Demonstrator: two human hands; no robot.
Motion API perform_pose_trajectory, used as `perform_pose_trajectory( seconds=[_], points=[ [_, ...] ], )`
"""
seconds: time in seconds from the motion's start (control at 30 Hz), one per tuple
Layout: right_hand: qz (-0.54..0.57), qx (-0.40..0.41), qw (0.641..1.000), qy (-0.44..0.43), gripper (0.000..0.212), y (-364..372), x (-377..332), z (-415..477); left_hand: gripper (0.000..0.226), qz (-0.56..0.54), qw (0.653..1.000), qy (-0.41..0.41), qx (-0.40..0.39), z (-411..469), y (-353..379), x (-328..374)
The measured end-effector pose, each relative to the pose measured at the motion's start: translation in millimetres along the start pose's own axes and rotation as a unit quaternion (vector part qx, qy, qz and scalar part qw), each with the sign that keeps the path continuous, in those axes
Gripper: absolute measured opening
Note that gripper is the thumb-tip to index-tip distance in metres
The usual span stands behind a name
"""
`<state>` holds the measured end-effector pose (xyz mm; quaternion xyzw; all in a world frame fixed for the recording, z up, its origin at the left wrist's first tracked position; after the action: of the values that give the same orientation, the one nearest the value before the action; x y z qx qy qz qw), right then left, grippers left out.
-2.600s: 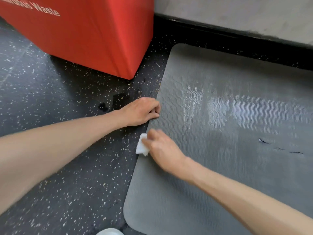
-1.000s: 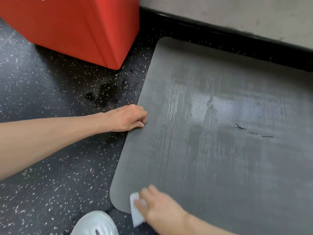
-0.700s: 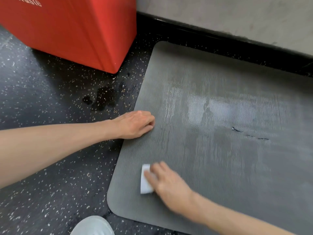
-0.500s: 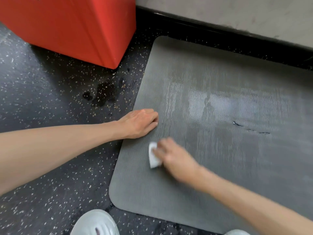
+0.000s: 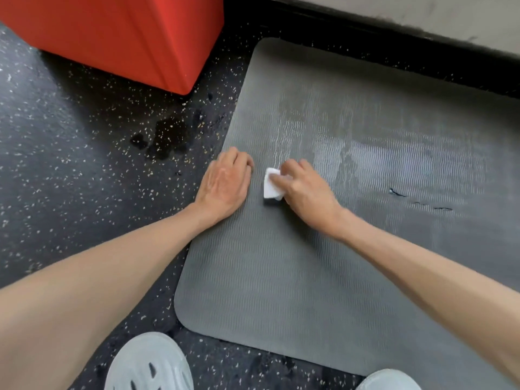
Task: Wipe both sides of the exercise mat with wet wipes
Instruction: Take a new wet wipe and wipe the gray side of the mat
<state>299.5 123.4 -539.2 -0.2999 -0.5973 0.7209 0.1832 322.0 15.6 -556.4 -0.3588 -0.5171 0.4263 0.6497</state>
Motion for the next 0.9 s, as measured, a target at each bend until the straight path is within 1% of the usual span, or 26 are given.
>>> perform_pose_trajectory(
  seconds=[0.03, 0.07, 0.17, 0.2, 0.23, 0.27, 0.33, 0.4, 0.43, 0.47, 0.5, 0.53, 0.57, 0.63, 0.7, 0.73, 0.77, 0.83, 0.87, 0.9],
  points=[
    [0.01, 0.003, 1.0, 0.017, 0.03, 2, -1, -2, 0.013, 0.0, 1.0, -0.011, 0.014, 6, -3, -3],
    [0.019, -0.008, 1.0, 0.003, 0.03, 6, -12, -12, 0.014, -0.004, 1.0, -0.015, 0.025, 14, -6, -6],
    [0.063, -0.069, 0.987, -0.127, 0.032, 12, -56, -54, 0.017, -0.035, 0.999, -0.008, 0.035, 37, -9, -12],
    [0.064, -0.079, 0.984, -0.147, 0.033, 14, -55, -53, 0.019, -0.036, 0.999, -0.002, 0.037, 45, -10, -14],
    [0.062, -0.072, 0.985, -0.141, 0.034, 11, -47, -38, 0.022, -0.033, 0.999, 0.002, 0.039, 54, -9, -17],
    [0.057, -0.043, 0.991, -0.11, 0.034, 8, -31, -15, 0.028, -0.031, 0.999, 0.006, 0.037, 63, -7, -18],
    [0.023, 0.032, 0.999, -0.006, 0.032, -3, 14, 35, 0.043, -0.021, 0.999, 0.016, 0.019, 82, 3, -19],
    [0.001, 0.083, 0.991, 0.105, 0.031, -14, 57, 68, 0.051, 0.0, 1.0, 0.025, -0.01, 97, 13, -20],
    [0.004, 0.093, 0.986, 0.137, 0.03, -16, 65, 74, 0.053, 0.004, 0.999, 0.026, -0.019, 105, 18, -21],
    [0.009, 0.1, 0.984, 0.145, 0.03, -14, 64, 71, 0.054, 0.002, 0.999, 0.027, -0.026, 112, 22, -23],
    [0.02, 0.094, 0.987, 0.129, 0.03, -10, 55, 62, 0.054, -0.002, 0.999, 0.03, -0.031, 118, 26, -24],
    [0.035, 0.069, 0.992, 0.095, 0.031, -4, 41, 49, 0.054, -0.008, 0.999, 0.036, -0.032, 124, 28, -25],
    [0.052, 0.038, 0.997, 0.053, 0.033, 1, 27, 33, 0.053, -0.015, 0.999, 0.038, -0.031, 130, 30, -28],
    [0.06, -0.013, 0.998, -0.034, 0.036, 6, 11, 7, 0.053, -0.019, 0.999, 0.018, -0.031, 137, 35, -36],
    [0.041, -0.024, 0.995, -0.093, 0.043, 2, 23, 20, 0.053, -0.006, 0.999, -0.019, -0.036, 137, 42, -45],
    [0.031, -0.006, 0.995, -0.092, 0.043, 1, 37, 40, 0.054, 0.001, 0.999, -0.034, -0.036, 136, 44, -47],
    [0.017, 0.022, 0.997, -0.066, 0.038, -4, 56, 66, 0.054, 0.007, 0.999, -0.041, -0.034, 135, 44, -48],
    [-0.017, 0.067, 0.996, 0.051, 0.031, -14, 104, 123, 0.056, 0.014, 0.998, -0.05, -0.035, 135, 42, -47],
    [-0.021, 0.065, 0.991, 0.114, 0.028, -13, 125, 141, 0.056, 0.011, 0.998, -0.055, -0.036, 135, 40, -48],
    [-0.022, 0.058, 0.986, 0.153, 0.024, -11, 136, 148, 0.057, 0.007, 0.998, -0.06, -0.035, 135, 38, -50]
  ],
)
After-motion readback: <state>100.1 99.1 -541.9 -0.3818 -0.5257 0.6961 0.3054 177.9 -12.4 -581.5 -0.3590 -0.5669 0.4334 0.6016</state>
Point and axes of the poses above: each hand's wrist, its own z-axis towards the middle knuckle, its own y-axis out of the palm, x = y × z, the point moved 10 cm from there along z, towards the middle knuckle, and after that the axes turned 12 degrees about y, right-handed, at the moved point
